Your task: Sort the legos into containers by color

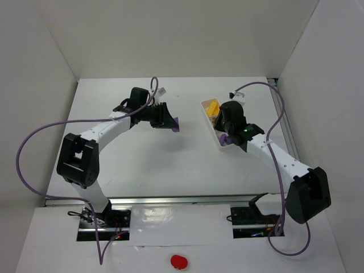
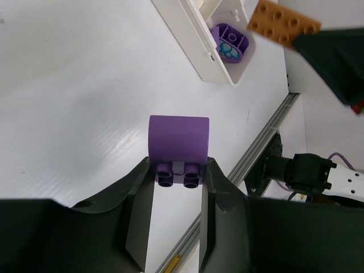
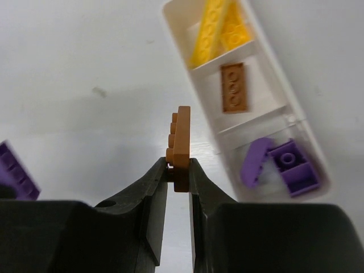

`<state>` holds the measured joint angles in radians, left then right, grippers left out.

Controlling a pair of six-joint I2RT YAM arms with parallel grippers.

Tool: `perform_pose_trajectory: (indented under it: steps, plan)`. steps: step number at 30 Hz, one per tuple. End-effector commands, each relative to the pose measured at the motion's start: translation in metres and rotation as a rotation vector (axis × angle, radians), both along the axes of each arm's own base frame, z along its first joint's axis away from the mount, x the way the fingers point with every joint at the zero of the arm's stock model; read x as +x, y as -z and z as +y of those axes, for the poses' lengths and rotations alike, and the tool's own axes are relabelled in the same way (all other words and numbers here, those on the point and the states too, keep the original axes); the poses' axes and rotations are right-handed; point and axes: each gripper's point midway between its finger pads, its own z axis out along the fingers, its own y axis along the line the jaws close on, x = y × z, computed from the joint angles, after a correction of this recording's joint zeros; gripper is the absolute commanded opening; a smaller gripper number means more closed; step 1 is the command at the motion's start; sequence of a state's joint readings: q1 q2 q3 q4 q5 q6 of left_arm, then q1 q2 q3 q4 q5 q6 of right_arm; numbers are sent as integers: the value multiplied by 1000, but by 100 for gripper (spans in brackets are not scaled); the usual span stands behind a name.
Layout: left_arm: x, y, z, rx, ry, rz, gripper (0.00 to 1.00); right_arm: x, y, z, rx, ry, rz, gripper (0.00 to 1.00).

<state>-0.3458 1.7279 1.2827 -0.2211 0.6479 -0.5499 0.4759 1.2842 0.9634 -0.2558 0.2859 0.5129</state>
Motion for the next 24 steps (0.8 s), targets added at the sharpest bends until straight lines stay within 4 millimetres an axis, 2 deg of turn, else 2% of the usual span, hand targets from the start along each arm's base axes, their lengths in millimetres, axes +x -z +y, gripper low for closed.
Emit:
perform_pose_trajectory:
  steps: [1,2,3,6,8,10,11,14,16,18,19,20,21,23,24]
  plan:
    - [-12,-10,2,-5,18,-29,0,26,-8,-34,-24,159,-42,0]
    - [-12,-10,2,-5,18,-29,0,34,-12,-37,-10,175,-69,0]
    - [-11,-13,3,-1,10,-40,0,42,-10,-45,-11,190,-75,0]
    - [-14,-15,5,6,2,-43,0,66,-2,-52,10,204,-68,0]
    - [-15,-16,7,17,-1,-52,0,76,12,-49,5,187,-39,0]
    - [-17,-18,8,18,-1,-49,0,87,14,-50,24,172,-50,0]
    - [-19,-14,9,25,5,-49,0,90,21,-46,20,148,-40,0]
    - [-19,-18,9,21,5,-57,0,97,27,-45,43,115,-39,0]
    - [-20,-17,10,25,5,-49,0,104,23,-44,79,87,-53,0]
    - [-20,-17,10,25,5,-49,0,105,35,-43,94,66,-29,0]
    - [-20,-17,10,25,5,-49,0,109,30,-42,134,45,-47,0]
    - [-19,-20,9,22,5,-57,0,109,41,-42,141,34,-24,0]
    - [-19,-20,9,21,5,-57,0,108,41,-39,158,25,-19,0]
    - [-19,-17,8,22,17,-54,0,108,48,-45,174,21,-3,8]
    - [-19,-17,8,22,17,-54,0,108,56,-43,176,13,26,30]
